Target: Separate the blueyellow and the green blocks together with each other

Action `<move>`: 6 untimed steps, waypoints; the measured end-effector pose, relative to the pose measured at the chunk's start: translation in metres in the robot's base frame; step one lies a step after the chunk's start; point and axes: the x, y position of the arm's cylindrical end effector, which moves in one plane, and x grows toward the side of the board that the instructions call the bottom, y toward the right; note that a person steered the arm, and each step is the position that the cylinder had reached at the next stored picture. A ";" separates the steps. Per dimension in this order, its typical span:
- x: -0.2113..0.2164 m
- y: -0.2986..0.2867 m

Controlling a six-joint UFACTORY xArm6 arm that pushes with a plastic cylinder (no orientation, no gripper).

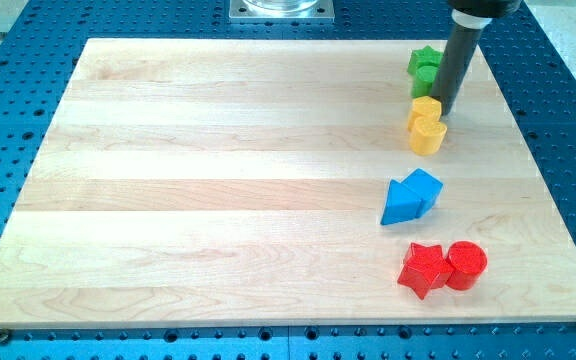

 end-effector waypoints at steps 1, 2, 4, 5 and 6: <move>0.000 -0.017; 0.000 -0.019; -0.011 -0.002; -0.036 0.015; -0.036 0.020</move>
